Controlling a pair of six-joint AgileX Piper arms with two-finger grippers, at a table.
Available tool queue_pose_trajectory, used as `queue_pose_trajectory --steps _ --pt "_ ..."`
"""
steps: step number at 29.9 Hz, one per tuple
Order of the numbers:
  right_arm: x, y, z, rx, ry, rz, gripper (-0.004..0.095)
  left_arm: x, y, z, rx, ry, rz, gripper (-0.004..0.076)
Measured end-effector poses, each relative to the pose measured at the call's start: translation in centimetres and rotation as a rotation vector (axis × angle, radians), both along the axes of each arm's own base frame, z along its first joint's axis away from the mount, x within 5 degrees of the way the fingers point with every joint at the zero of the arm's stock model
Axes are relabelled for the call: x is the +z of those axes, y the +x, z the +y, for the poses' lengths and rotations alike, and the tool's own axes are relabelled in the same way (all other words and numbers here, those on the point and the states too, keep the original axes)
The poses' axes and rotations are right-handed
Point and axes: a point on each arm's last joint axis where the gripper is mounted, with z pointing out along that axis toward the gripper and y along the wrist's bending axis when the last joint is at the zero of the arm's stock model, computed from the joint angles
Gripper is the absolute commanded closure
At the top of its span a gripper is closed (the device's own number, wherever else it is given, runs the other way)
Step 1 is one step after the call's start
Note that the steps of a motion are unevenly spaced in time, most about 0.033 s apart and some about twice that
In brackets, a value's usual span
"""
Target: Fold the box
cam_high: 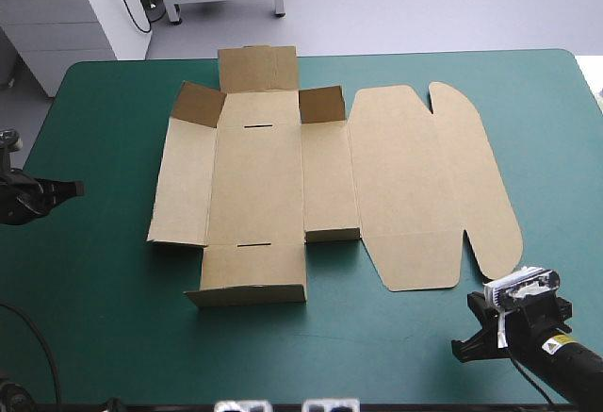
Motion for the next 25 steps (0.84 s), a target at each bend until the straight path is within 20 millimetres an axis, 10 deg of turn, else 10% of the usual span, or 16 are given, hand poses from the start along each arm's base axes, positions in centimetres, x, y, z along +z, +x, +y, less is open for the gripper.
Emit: queue_pose_trajectory --steps 8,16,25 --pt "0.0 0.0 0.0 0.000 0.000 0.000 0.0922 -2.6 2.5 1.4 0.139 -0.143 0.032 0.0583" --pt "0.0 0.0 0.0 0.000 0.000 0.000 0.0922 -5.5 4.5 0.4 -0.011 -0.377 0.125 0.0140" --pt "0.0 0.0 0.0 0.000 0.000 0.000 0.0922 -8.3 6.7 0.0 -0.099 -0.588 0.143 0.0122"
